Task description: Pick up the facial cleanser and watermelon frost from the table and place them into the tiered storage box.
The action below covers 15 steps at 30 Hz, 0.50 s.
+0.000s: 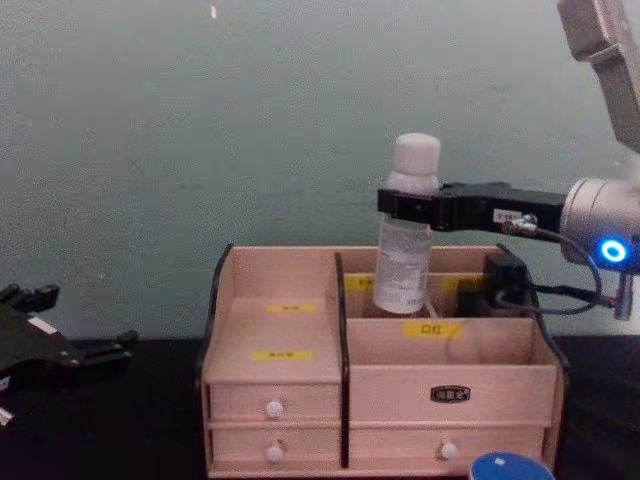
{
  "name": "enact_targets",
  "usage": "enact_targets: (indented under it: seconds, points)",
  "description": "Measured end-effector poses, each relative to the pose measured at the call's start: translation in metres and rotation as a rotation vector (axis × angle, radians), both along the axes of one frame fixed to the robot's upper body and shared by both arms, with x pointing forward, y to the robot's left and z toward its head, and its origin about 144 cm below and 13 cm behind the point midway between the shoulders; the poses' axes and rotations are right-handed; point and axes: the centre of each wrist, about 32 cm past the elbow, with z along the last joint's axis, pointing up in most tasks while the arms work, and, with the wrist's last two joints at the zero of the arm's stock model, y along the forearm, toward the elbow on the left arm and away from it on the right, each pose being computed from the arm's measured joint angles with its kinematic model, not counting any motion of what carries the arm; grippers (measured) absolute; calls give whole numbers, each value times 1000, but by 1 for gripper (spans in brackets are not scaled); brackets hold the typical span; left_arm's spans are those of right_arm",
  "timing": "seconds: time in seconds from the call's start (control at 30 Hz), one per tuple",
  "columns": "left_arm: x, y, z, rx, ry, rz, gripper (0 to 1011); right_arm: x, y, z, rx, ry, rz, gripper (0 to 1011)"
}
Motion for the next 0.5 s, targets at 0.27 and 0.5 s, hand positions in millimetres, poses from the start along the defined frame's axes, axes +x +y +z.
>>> enact_targets:
  seconds: [0.27, 0.5]
  points:
    - [0, 0, 0, 0, 0, 0, 1002, 3, 2, -3, -6, 6, 4, 590]
    - [0, 0, 0, 0, 0, 0, 1001, 4, 3, -9, -15, 22, 4, 590]
